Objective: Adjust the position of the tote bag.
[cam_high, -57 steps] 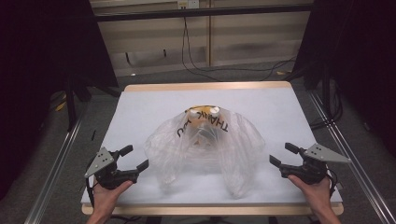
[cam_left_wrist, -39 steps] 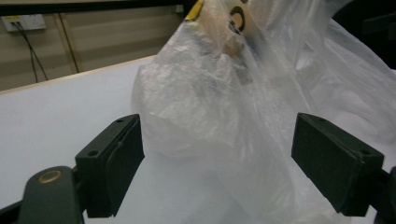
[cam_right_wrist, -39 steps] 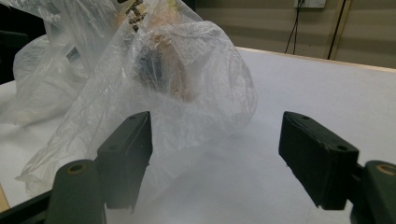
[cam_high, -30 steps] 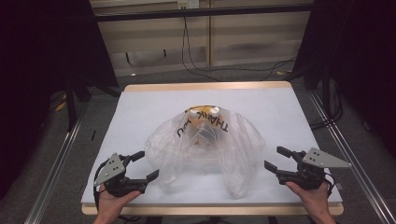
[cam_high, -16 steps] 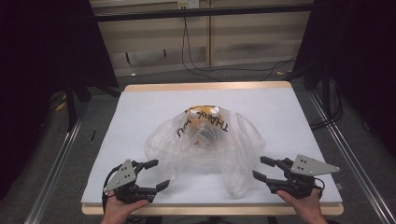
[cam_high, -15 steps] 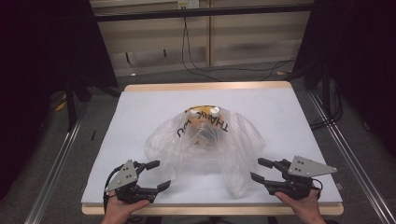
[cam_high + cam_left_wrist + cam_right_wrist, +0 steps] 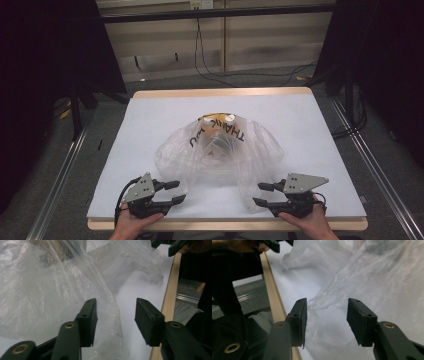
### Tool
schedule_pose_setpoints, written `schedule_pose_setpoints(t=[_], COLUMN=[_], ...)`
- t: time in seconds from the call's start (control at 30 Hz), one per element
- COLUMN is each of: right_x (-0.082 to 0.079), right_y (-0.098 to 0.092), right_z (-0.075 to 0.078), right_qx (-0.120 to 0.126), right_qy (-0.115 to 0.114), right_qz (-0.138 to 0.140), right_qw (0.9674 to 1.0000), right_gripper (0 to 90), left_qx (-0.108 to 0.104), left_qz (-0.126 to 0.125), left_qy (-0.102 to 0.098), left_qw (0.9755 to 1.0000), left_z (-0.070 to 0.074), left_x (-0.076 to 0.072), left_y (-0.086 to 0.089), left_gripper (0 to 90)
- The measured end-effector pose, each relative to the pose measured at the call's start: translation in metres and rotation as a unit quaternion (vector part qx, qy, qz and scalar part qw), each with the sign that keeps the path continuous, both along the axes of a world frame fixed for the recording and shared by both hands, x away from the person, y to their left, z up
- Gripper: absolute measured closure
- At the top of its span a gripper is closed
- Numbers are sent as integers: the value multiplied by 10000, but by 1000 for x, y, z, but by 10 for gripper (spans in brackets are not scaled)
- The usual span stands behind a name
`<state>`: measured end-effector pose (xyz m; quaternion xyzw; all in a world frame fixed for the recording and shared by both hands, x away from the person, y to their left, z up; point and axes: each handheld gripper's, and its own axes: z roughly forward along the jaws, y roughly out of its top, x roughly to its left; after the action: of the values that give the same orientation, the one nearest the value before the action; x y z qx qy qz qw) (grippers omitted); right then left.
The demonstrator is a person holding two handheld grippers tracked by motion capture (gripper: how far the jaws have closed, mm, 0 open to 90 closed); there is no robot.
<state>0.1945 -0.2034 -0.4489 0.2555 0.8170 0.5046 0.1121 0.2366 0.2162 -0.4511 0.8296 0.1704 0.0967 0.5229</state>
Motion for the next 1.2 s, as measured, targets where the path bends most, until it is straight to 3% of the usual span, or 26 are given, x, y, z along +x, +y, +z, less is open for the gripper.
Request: schedule_pose_setpoints(t=[0.07, 0.33, 0.37, 0.43, 0.6, 0.8, 0.9, 0.97, 1.1, 1.13, 1.2], right_x=[1, 8, 8, 9, 10, 12, 11, 11, 11, 11, 12], right_y=[1, 8, 10, 11, 18, 23, 26, 27, 26, 26, 25], right_z=[-3, -13, -15, -16, -22, -28, -30, -31, -31, -30, -30], right_qx=[-107, -397, -436, -511, -826, -1077, -1226, -1279, -1308, -1317, -1299], right_qy=[54, 281, 348, 362, 457, 566, 595, 587, 561, 554, 621], right_qz=[47, 225, 281, 316, 448, 550, 594, 544, 476, 453, 406], right_qw=[9999, 9986, 9980, 9975, 9945, 9910, 9889, 9886, 9887, 9887, 9887], right_gripper=[524, 527, 524, 523, 506, 503, 521, 544, 597, 691, 732], left_qx=[207, 396, 562, 594, 981, 1148, 1341, 1423, 1390, 1389, 1228], left_qz=[-47, -94, -149, -153, -47, -125, -154, -254, -296, -308, -445], left_qy=[43, 226, 294, 351, 596, 700, 755, 851, 936, 999, 1132], left_qw=[9998, 9989, 9979, 9975, 9934, 9908, 9880, 9858, 9854, 9848, 9849], left_z=[-3, -10, -12, -14, -19, -23, -25, -25, -26, -25, -26], left_x=[3, 8, 9, 9, 14, 15, 15, 15, 16, 17, 17], left_y=[-1, -3, -5, -6, -8, -12, -14, -14, -15, -14, -15], left_gripper=[544, 524, 524, 525, 575, 579, 604, 668, 790, 823, 842])
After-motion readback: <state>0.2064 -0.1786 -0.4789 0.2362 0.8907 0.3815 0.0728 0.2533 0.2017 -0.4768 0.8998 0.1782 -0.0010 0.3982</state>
